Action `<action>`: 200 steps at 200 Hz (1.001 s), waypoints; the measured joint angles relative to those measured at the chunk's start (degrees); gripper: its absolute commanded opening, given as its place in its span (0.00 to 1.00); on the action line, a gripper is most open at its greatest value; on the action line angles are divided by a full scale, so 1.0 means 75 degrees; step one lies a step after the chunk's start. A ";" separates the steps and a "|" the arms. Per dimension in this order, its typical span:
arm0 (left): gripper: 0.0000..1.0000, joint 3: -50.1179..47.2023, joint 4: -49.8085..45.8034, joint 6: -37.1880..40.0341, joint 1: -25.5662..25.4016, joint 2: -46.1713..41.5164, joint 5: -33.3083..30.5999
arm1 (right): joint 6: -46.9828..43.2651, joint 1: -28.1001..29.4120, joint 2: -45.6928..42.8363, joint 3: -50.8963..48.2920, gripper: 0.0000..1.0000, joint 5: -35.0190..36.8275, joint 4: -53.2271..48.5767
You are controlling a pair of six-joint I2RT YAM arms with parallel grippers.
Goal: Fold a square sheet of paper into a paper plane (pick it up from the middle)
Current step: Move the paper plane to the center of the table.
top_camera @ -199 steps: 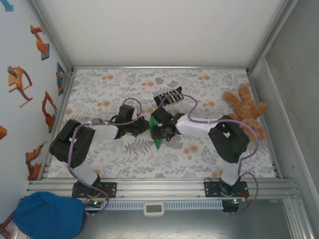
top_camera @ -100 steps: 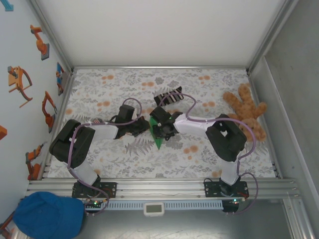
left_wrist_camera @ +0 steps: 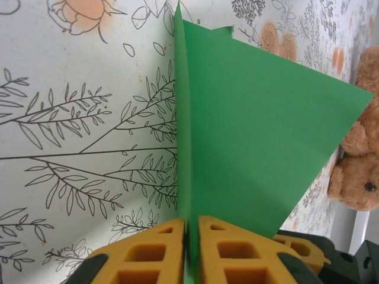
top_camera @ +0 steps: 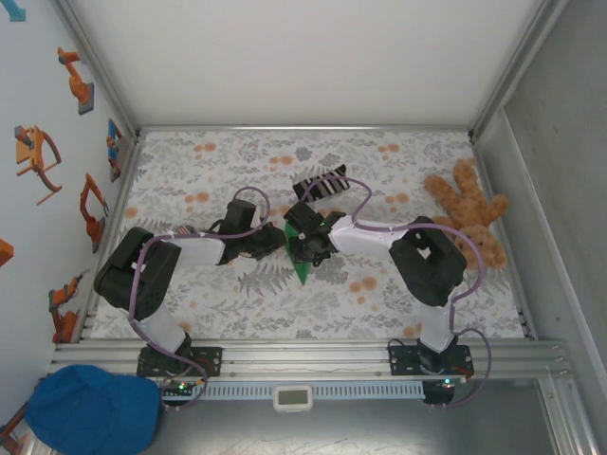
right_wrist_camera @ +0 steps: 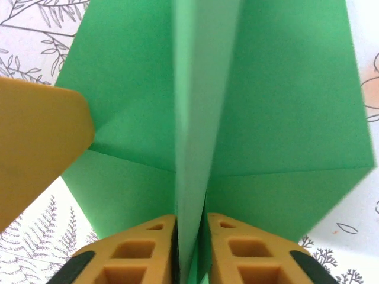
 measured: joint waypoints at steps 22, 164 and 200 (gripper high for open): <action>0.29 -0.0017 -0.0163 0.0073 0.0047 -0.0152 -0.0044 | -0.0009 0.0000 0.0000 0.0023 0.09 0.0093 -0.0111; 0.55 -0.0058 -0.2757 0.1265 0.1116 -0.2556 -0.1233 | -0.0790 -0.1818 -0.0571 -0.0023 0.08 0.1172 -0.0997; 0.55 -0.0058 -0.2833 0.1314 0.1116 -0.2556 -0.1239 | -0.0956 -0.1880 -0.0361 -0.0023 0.11 0.1166 -0.0997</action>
